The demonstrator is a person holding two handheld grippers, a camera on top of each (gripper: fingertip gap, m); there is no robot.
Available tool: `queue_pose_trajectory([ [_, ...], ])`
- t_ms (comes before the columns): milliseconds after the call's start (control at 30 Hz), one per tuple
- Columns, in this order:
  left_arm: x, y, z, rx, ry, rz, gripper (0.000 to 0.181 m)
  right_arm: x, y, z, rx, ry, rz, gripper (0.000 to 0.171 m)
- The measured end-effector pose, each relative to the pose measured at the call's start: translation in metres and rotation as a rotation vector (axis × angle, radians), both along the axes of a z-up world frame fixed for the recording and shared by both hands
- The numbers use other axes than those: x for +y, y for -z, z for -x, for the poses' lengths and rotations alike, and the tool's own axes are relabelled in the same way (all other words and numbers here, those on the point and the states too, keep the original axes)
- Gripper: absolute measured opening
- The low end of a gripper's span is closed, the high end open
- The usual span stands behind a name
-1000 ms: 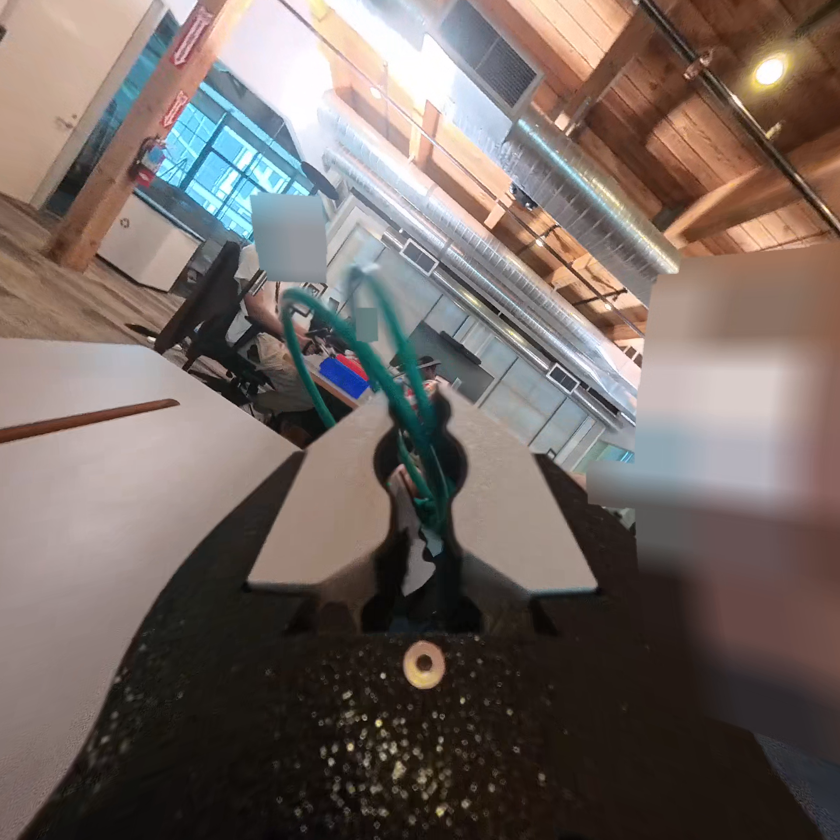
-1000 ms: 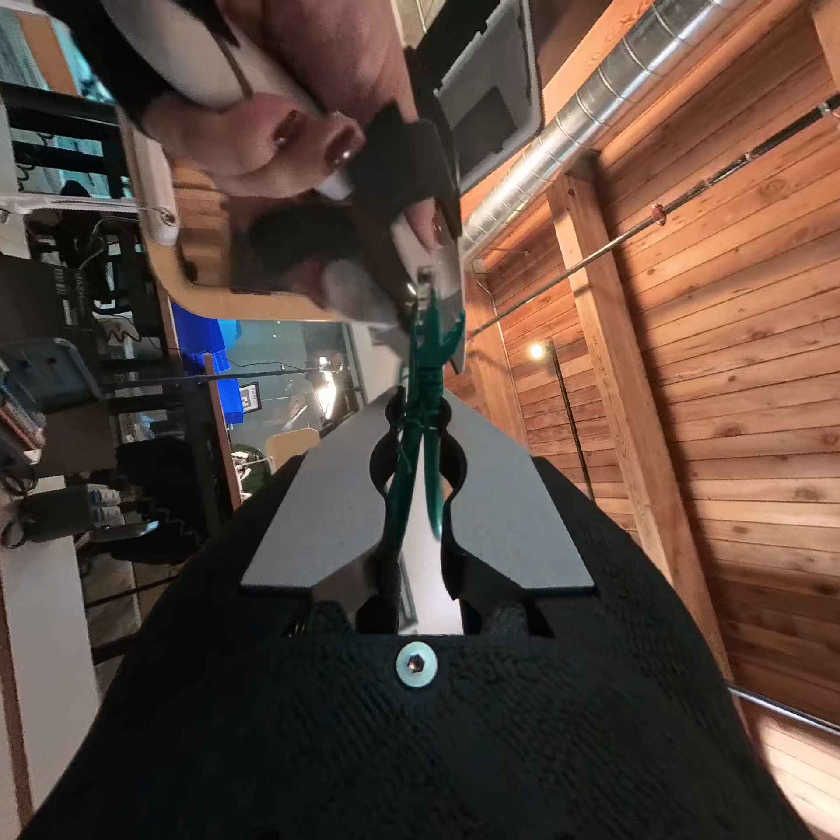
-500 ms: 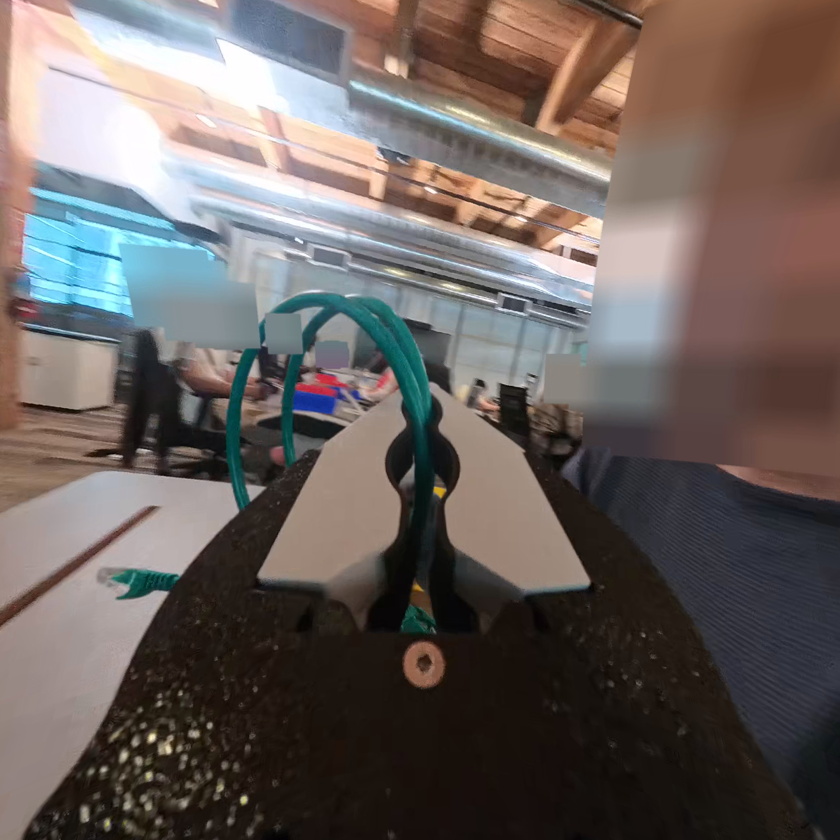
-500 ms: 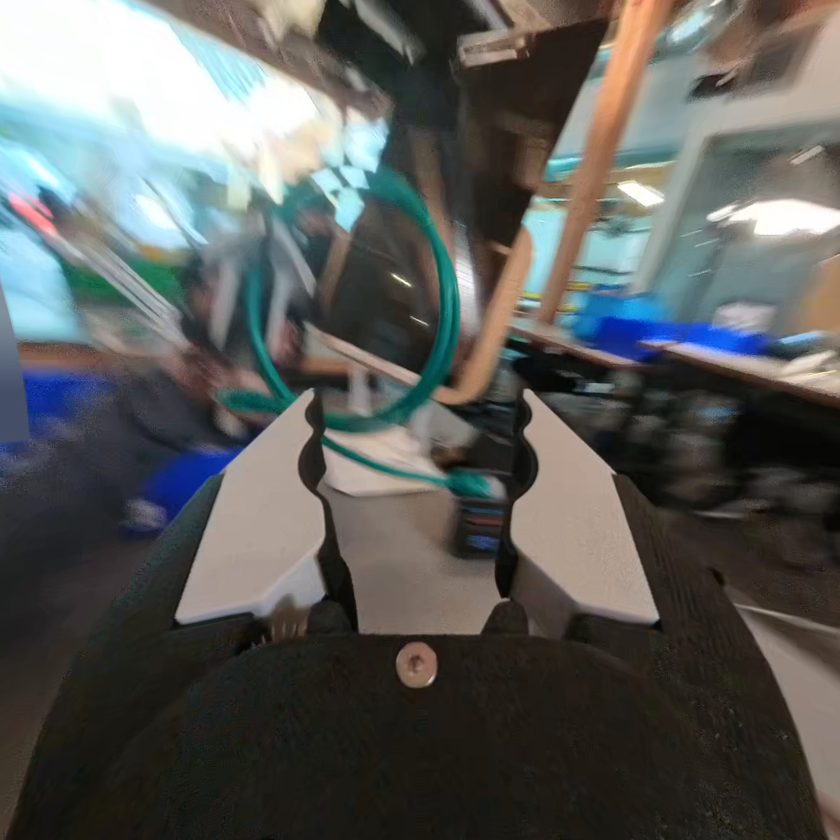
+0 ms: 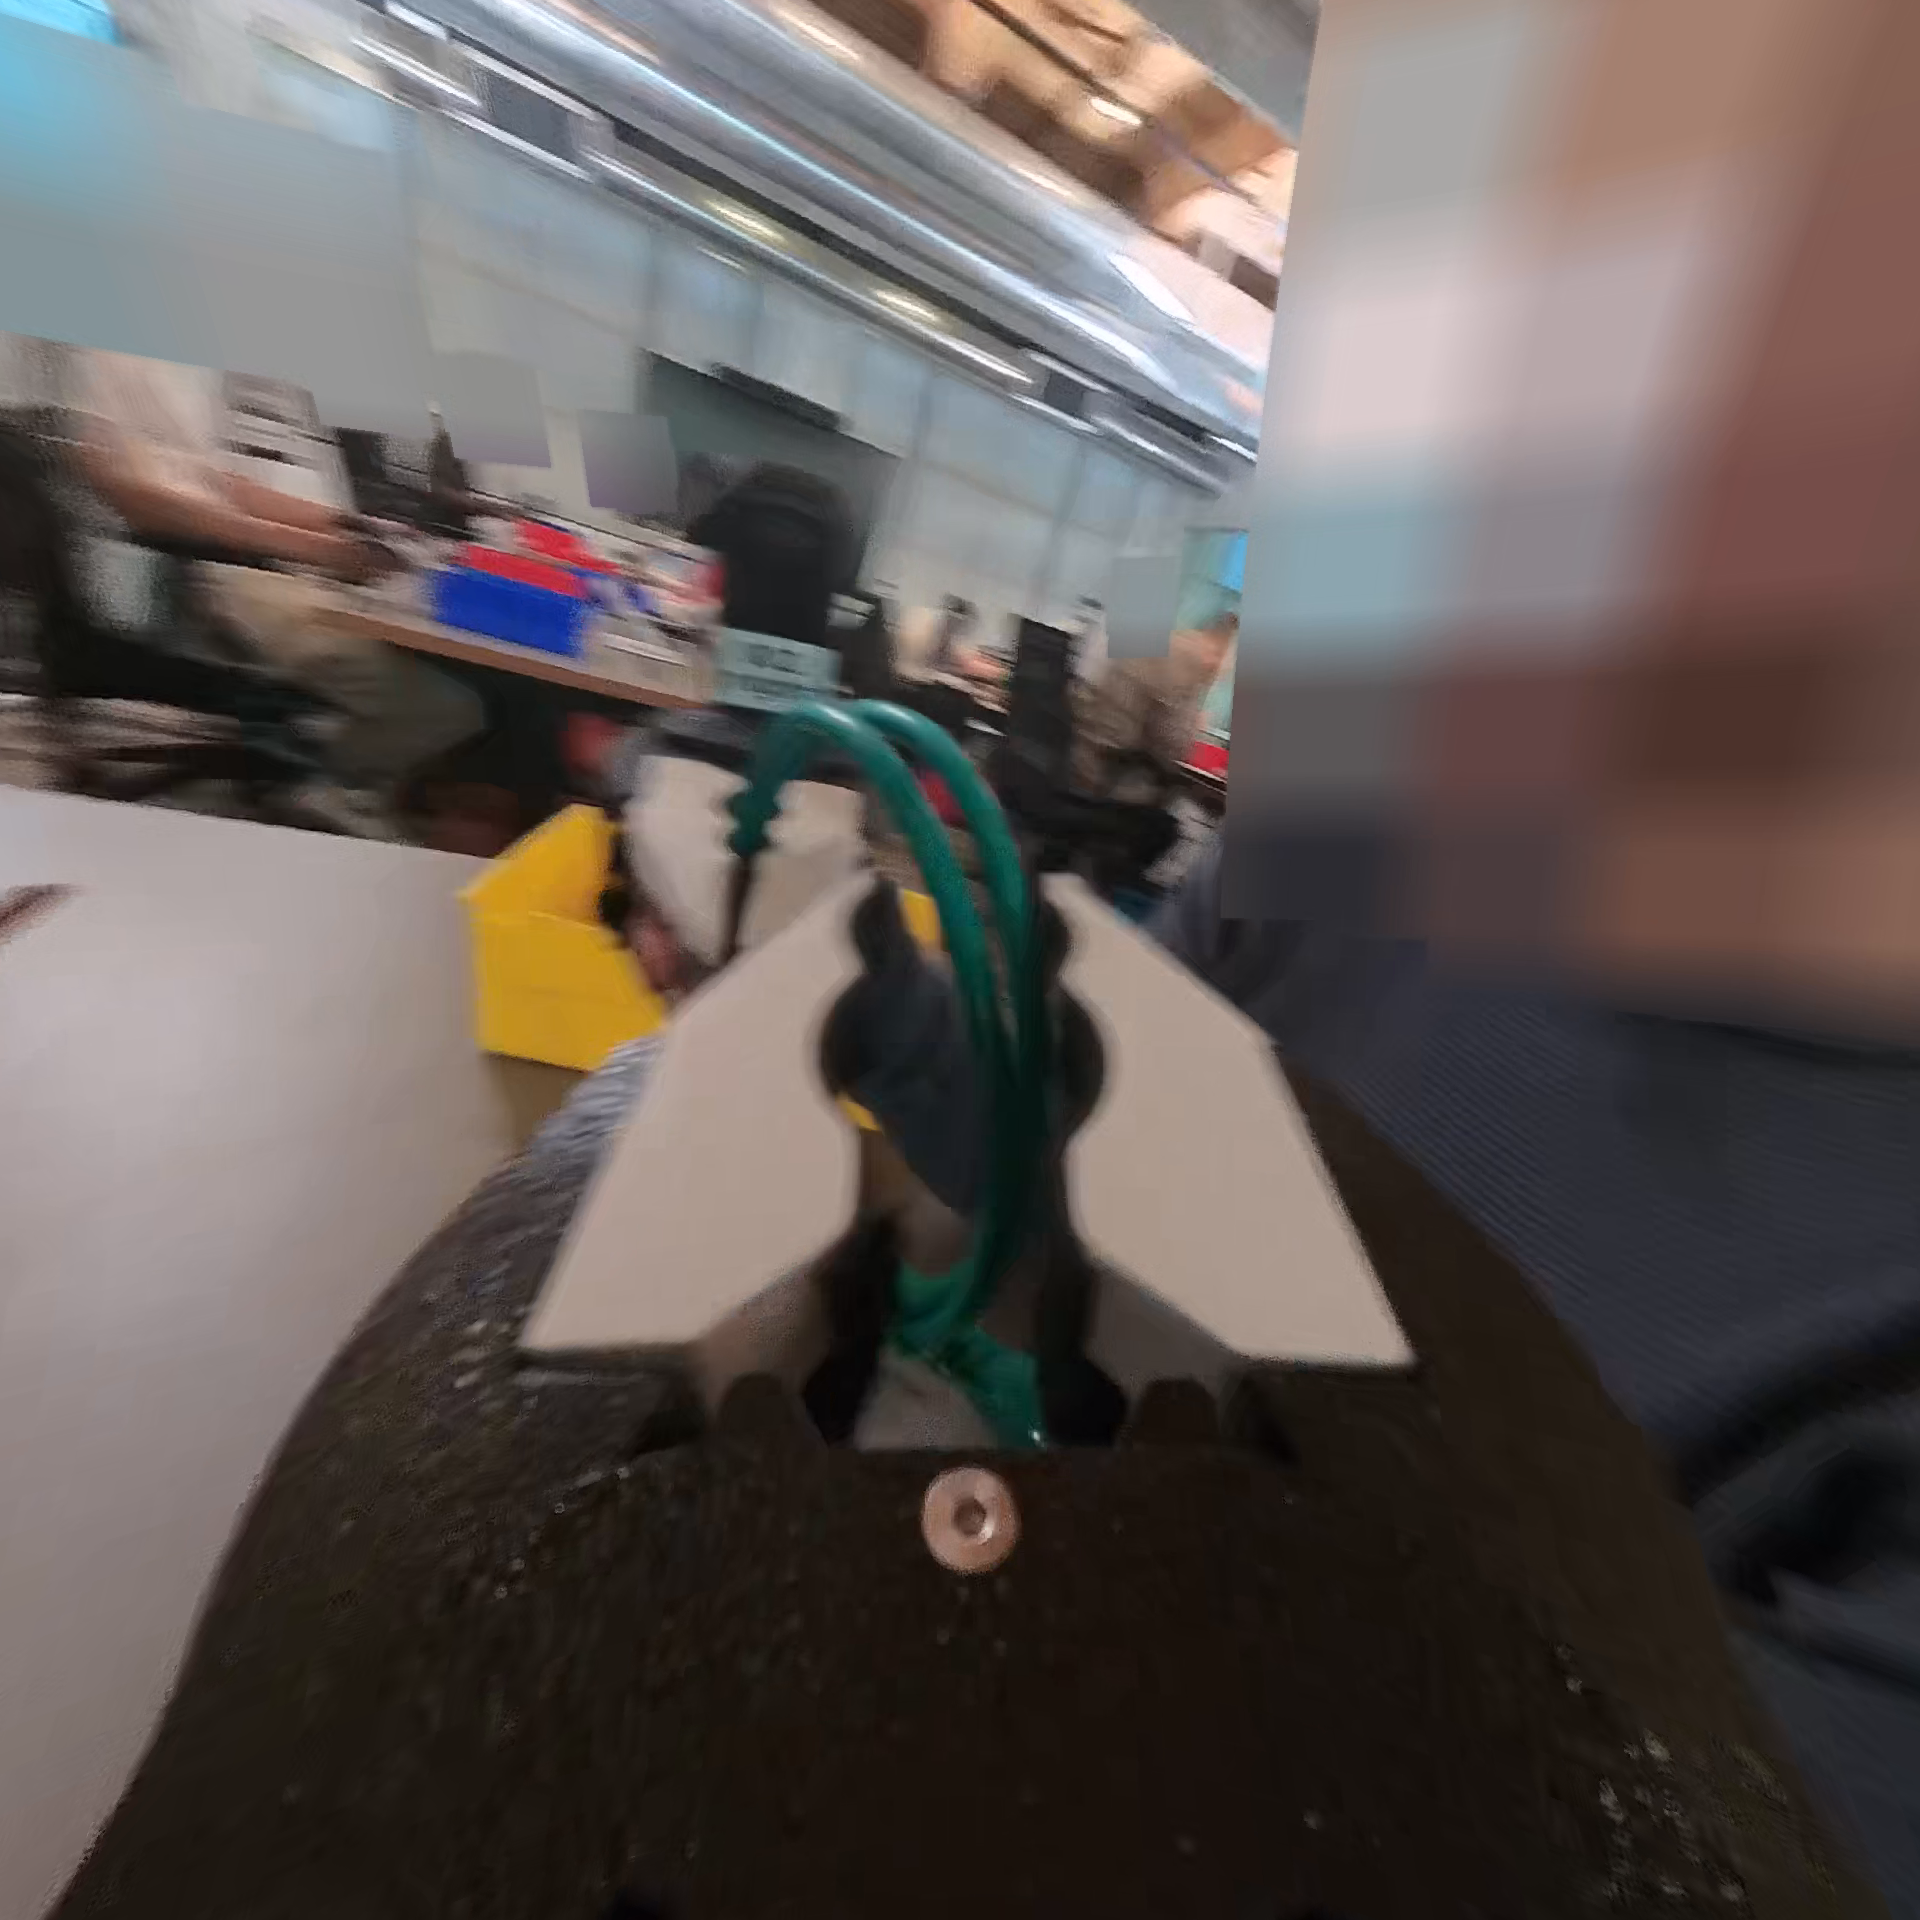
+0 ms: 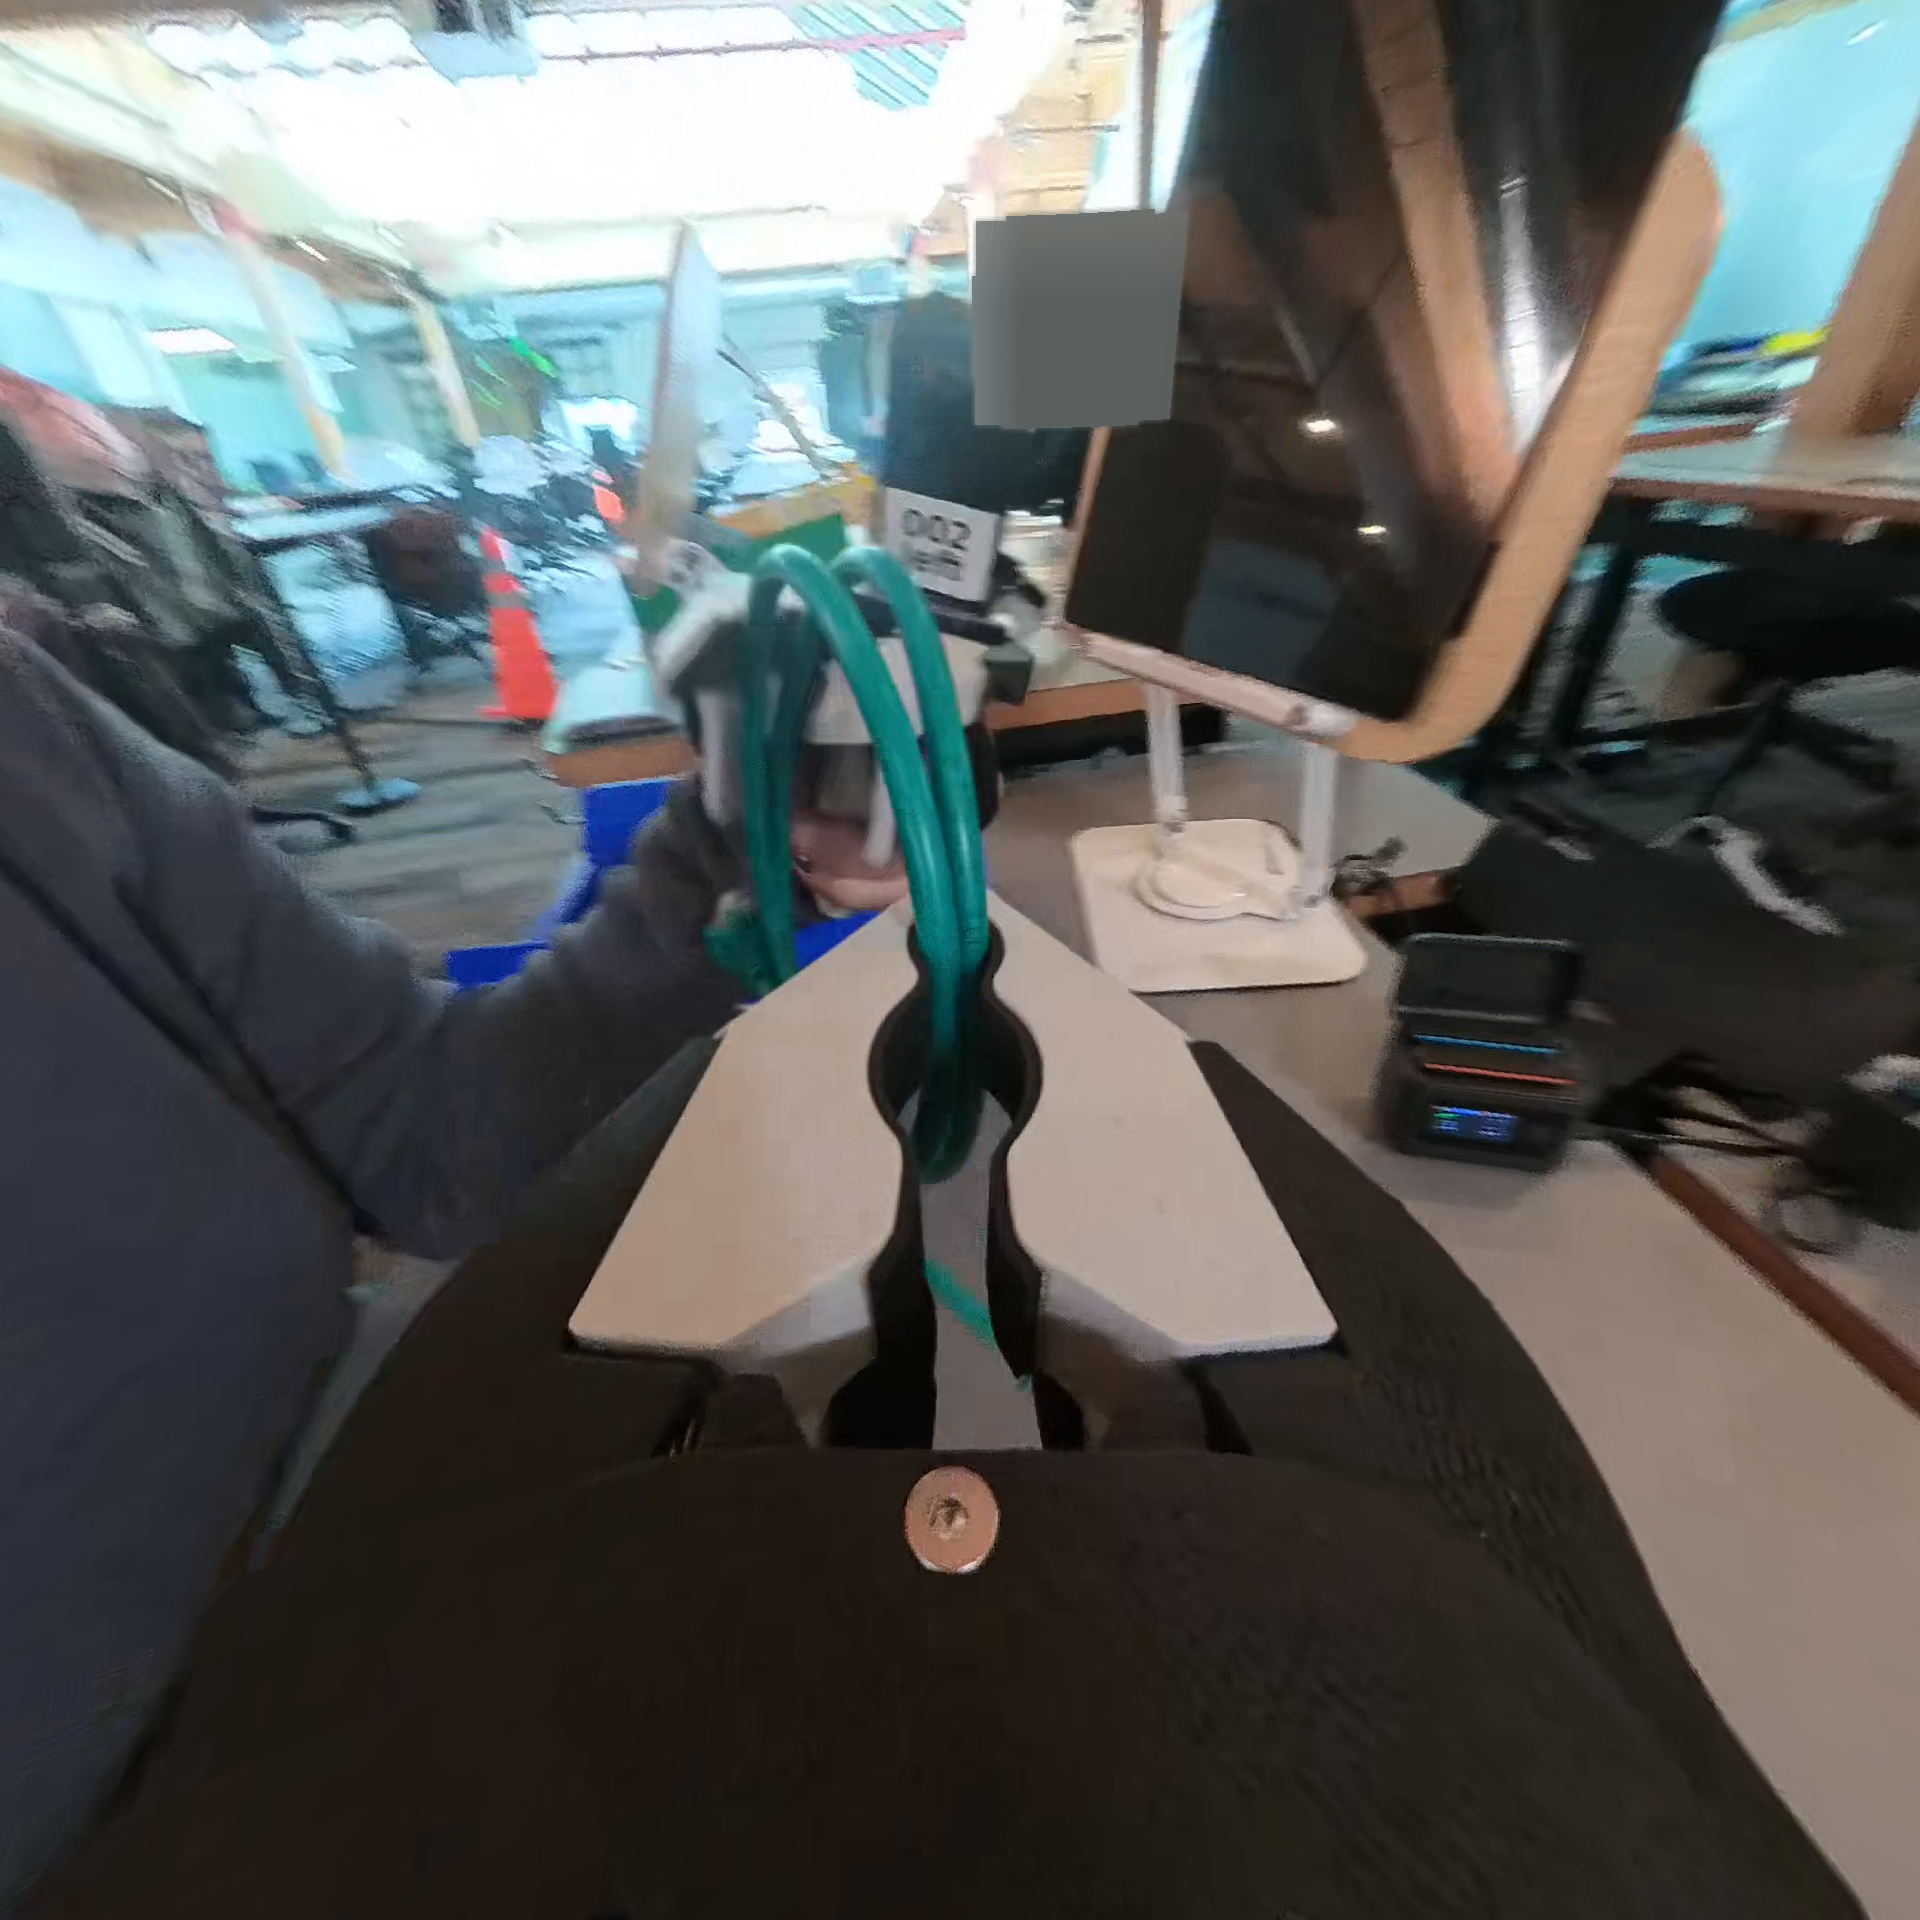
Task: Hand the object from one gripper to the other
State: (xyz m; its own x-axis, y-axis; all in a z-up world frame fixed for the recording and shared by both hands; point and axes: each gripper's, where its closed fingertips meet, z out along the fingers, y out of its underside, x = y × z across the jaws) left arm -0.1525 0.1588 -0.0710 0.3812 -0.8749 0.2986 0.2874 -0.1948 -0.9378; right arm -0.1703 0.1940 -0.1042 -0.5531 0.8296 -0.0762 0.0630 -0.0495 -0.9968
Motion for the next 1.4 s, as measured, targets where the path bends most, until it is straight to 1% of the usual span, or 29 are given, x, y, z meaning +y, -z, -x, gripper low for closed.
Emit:
queue_pose_trajectory([
  [67, 0.021, -0.005, 0.019, 0.004, -0.220, 0.027, 0.062, 0.011, -0.006, 0.000, 0.048, 0.125, -0.116, 0.000],
  [133, 0.035, -0.003, 0.037, 0.074, -0.420, 0.024, 0.100, 0.026, -0.013, 0.002, 0.110, 0.295, -0.272, 0.000],
  [167, 0.040, -0.004, 0.047, 0.135, -0.532, -0.010, 0.119, 0.033, -0.017, 0.002, 0.143, 0.377, -0.360, 0.000],
  [200, 0.042, -0.006, 0.051, 0.205, -0.616, -0.071, 0.116, 0.039, -0.021, 0.002, 0.171, 0.454, -0.440, 0.000],
  [233, 0.041, -0.009, 0.049, 0.274, -0.658, -0.140, 0.110, 0.041, -0.026, 0.002, 0.208, 0.513, -0.511, 0.000],
  [300, 0.040, -0.010, 0.037, 0.416, -0.699, -0.243, 0.096, 0.044, -0.030, 0.003, 0.229, 0.603, -0.635, 0.000],
  [367, 0.046, -0.001, 0.029, 0.607, -0.756, -0.289, 0.082, 0.038, -0.030, 0.005, 0.246, 0.626, -0.745, 0.000],
  [433, 0.059, 0.014, 0.032, 0.818, -0.849, -0.286, 0.070, 0.031, -0.026, 0.009, 0.233, 0.625, -0.812, 0.000],
  [500, 0.071, 0.024, 0.036, 0.976, -0.928, -0.284, 0.068, 0.026, -0.025, 0.012, 0.237, 0.628, -0.859, 0.000],
  [567, 0.080, 0.031, 0.034, 1.051, -0.952, -0.286, 0.064, 0.022, -0.026, 0.013, 0.253, 0.631, -0.876, 0.000],
  [667, 0.086, 0.028, 0.038, 1.085, -1.025, -0.321, 0.029, 0.023, -0.030, 0.013, 0.279, 0.653, -0.885, 0.000],
  [700, 0.085, 0.022, 0.040, 1.075, -1.058, -0.345, 0.018, 0.023, -0.031, 0.013, 0.288, 0.656, -0.880, 0.000],
  [733, 0.084, 0.015, 0.043, 1.050, -1.098, -0.365, 0.012, 0.022, -0.033, 0.013, 0.302, 0.655, -0.870, 0.000],
  [767, 0.082, 0.008, 0.045, 1.024, -1.128, -0.382, 0.009, 0.020, -0.035, 0.013, 0.327, 0.653, -0.853, 0.000],
  [800, 0.080, 0.002, 0.049, 0.997, -1.169, -0.393, 0.003, 0.018, -0.042, 0.012, 0.369, 0.671, -0.823, 0.008],
  [867, 0.073, -0.013, 0.064, 0.925, -1.287, -0.404, 0.000, 0.020, -0.060, 0.007, 0.459, 0.733, -0.756, 0.044],
  [933, 0.063, -0.026, 0.078, 0.792, -1.367, -0.399, 0.000, 0.028, -0.078, -0.002, 0.516, 0.790, -0.630, 0.077],
  [967, 0.056, -0.034, 0.084, 0.695, -1.392, -0.409, 0.000, 0.032, -0.084, -0.005, 0.532, 0.799, -0.544, 0.090],
  [1000, 0.050, -0.041, 0.088, 0.587, -1.402, -0.418, 0.000, 0.034, -0.088, -0.008, 0.544, 0.789, -0.449, 0.096],
  [1033, 0.044, -0.047, 0.091, 0.472, -1.401, -0.425, 0.000, 0.035, -0.092, -0.010, 0.560, 0.764, -0.356, 0.101],
  [1100, 0.034, -0.056, 0.096, 0.268, -1.376, -0.439, 0.000, 0.030, -0.093, -0.010, 0.561, 0.665, -0.212, 0.101],
  [1233, 0.023, -0.063, 0.103, 0.039, -1.319, -0.462, 0.000, 0.023, -0.082, -0.002, 0.449, 0.488, -0.052, 0.102],
  [1300, 0.017, -0.065, 0.109, -0.064, -1.312, -0.466, 0.000, 0.027, -0.079, 0.000, 0.416, 0.484, -0.007, 0.105],
  [1400, 0.011, -0.065, 0.120, -0.145, -1.341, -0.470, 0.000, 0.039, -0.089, -0.008, 0.477, 0.567, 0.042, 0.108],
])
